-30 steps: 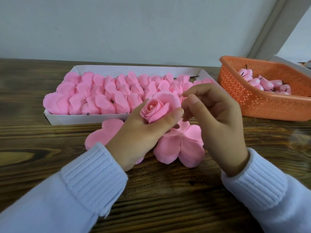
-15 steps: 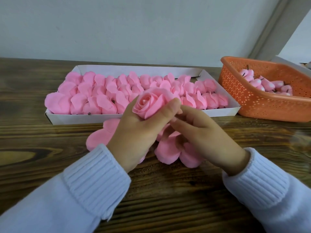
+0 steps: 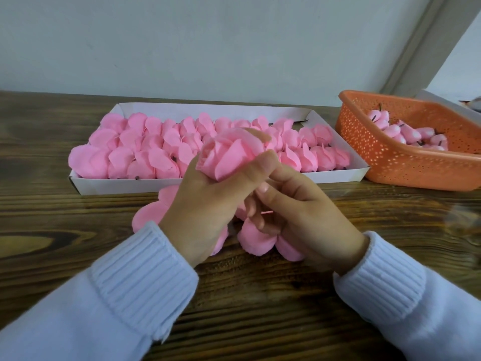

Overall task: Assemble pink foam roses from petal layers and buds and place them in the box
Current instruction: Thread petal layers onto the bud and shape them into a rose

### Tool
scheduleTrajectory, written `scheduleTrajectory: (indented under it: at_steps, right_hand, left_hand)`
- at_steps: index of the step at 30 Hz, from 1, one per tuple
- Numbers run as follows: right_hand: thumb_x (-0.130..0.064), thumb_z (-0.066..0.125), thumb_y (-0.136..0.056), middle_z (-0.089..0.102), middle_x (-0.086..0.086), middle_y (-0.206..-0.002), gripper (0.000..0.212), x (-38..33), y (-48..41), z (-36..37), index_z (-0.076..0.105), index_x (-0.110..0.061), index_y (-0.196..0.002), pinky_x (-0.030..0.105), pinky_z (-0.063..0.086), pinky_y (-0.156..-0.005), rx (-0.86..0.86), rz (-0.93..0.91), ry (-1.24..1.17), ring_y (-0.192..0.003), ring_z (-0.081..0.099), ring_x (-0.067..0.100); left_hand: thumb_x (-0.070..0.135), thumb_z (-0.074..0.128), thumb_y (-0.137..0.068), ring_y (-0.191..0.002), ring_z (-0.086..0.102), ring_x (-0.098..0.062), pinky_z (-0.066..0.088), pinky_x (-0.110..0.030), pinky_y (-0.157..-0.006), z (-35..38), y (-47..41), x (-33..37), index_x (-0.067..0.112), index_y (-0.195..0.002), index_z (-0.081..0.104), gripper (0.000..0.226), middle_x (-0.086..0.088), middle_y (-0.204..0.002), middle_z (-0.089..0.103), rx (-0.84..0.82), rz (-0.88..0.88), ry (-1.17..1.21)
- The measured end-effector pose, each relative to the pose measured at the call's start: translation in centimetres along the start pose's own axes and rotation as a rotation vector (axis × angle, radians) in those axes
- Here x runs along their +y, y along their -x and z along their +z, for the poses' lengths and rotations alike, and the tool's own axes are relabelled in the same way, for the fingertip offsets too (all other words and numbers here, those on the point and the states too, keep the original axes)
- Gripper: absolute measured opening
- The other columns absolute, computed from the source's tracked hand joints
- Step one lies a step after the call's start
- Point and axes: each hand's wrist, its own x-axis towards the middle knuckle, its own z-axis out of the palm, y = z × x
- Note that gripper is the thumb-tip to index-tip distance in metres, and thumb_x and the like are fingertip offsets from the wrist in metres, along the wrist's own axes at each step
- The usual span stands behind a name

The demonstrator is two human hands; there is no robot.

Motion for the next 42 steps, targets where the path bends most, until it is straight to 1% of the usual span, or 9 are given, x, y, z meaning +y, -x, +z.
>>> scheduleTrajectory:
  at_steps: [6,13,18,22,25,30,35,40,42]
  right_hand:
    - [-0.007,0.046,-0.089,0.054,0.003,-0.064,0.01,-0.2,0.0,0.1,0.05,0.0,-0.083,0.018,0.027,-0.044,0.021,-0.012,-0.041,-0.053,0.042,0.012]
    - [-0.009,0.044,-0.09,0.057,0.005,-0.068,0.015,-0.4,0.1,0.4,0.049,-0.008,-0.076,0.019,0.034,-0.046,0.016,0.005,-0.041,-0.055,0.047,0.014]
    - [-0.019,0.046,-0.091,0.063,0.008,-0.075,0.018,-0.4,0.2,0.7,0.052,-0.014,-0.107,0.02,0.044,-0.04,0.03,0.022,-0.119,-0.064,0.061,0.018]
    - [-0.011,0.049,-0.089,0.059,0.004,-0.073,0.032,-0.2,0.4,1.0,0.048,-0.008,-0.121,0.017,0.044,-0.039,0.026,-0.007,-0.134,-0.062,0.058,0.013]
    - [-0.013,0.048,-0.089,0.059,0.001,-0.07,0.019,-0.4,0.4,1.0,0.058,-0.013,-0.105,0.016,0.041,-0.039,0.031,-0.009,-0.178,-0.059,0.053,0.011]
    - [-0.026,0.037,-0.095,0.052,0.009,-0.059,0.038,-0.2,0.2,1.0,0.056,-0.001,-0.072,0.018,0.035,-0.038,0.015,0.083,-0.181,-0.048,0.043,0.014]
    - [-0.016,0.044,-0.091,0.06,0.004,-0.078,0.025,-0.5,0.3,0.7,0.055,-0.014,-0.113,0.021,0.044,-0.052,-0.111,0.123,-0.3,-0.068,0.057,0.012]
    - [-0.03,0.051,-0.083,0.056,0.007,-0.068,0.031,-0.4,0.3,1.0,0.054,0.001,-0.089,0.02,0.037,-0.049,-0.1,0.166,-0.298,-0.058,0.051,0.012]
    - [-0.032,0.051,-0.083,0.057,0.007,-0.068,0.041,-0.3,0.3,0.9,0.051,0.005,-0.1,0.022,0.038,-0.049,-0.095,0.173,-0.287,-0.058,0.052,0.013]
  left_hand:
    - [0.011,0.079,-0.064,-0.065,0.056,-0.021,0.048,-0.03,-0.051,0.0,-0.3,0.2,0.024,-0.084,0.065,0.027,-0.006,-0.073,0.057,0.026,-0.023,0.13]
    - [0.03,0.065,-0.072,-0.066,0.052,-0.022,0.036,-0.032,-0.057,0.6,-0.1,0.6,0.022,-0.064,0.062,0.012,0.002,-0.071,0.06,0.09,-0.078,0.179]
    - [0.038,0.064,-0.072,-0.05,0.038,-0.024,0.03,-0.031,-0.046,0.7,0.1,0.5,0.009,-0.096,0.064,0.038,-0.014,-0.082,0.06,0.142,-0.15,0.141]
    - [0.037,0.073,-0.072,-0.073,0.045,-0.034,0.035,-0.044,-0.053,0.7,0.4,0.3,0.021,-0.082,0.069,0.019,-0.021,-0.098,0.055,0.054,-0.138,0.043]
    - [0.023,0.077,-0.068,-0.055,0.056,-0.014,0.042,-0.024,-0.045,0.7,0.6,0.2,0.019,-0.086,0.069,0.021,-0.007,-0.07,0.06,-0.051,-0.132,0.042]
    - [0.034,0.071,-0.066,-0.036,0.044,-0.017,0.048,-0.028,-0.043,1.0,0.6,0.1,0.027,-0.077,0.074,0.013,-0.001,-0.042,0.048,-0.03,-0.153,0.029]
    - [0.03,0.079,-0.066,-0.055,0.053,-0.021,0.039,-0.018,-0.039,0.6,0.6,0.2,0.019,-0.066,0.067,0.016,0.003,-0.095,0.072,0.021,-0.142,0.032]
    - [0.033,0.074,-0.062,-0.032,0.044,-0.004,0.04,-0.018,-0.036,0.9,0.7,0.1,0.027,-0.063,0.069,0.008,0.002,-0.096,0.073,0.025,-0.142,0.003]
    - [0.04,0.07,-0.063,-0.031,0.043,-0.005,0.041,-0.019,-0.037,0.9,0.7,0.2,0.027,-0.064,0.07,0.013,0.004,-0.089,0.073,0.028,-0.145,0.002]
